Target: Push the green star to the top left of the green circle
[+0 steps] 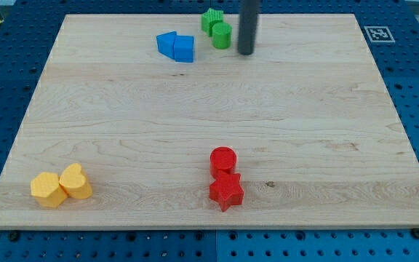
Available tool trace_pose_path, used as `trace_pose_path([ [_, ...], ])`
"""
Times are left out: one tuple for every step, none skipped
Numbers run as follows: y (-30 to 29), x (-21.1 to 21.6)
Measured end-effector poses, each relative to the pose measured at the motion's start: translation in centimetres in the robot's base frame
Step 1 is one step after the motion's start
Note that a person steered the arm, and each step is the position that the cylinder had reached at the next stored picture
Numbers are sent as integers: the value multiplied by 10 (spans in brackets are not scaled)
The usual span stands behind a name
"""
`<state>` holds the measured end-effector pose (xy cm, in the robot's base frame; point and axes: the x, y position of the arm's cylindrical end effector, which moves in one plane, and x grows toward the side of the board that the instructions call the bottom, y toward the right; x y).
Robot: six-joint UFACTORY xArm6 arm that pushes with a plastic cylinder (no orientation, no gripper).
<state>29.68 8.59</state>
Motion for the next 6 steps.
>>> trace_pose_path([
  [13, -27],
  [-6, -67],
  [-14, -101],
  [-19, -104],
  [-50, -104],
  [-77, -103],
])
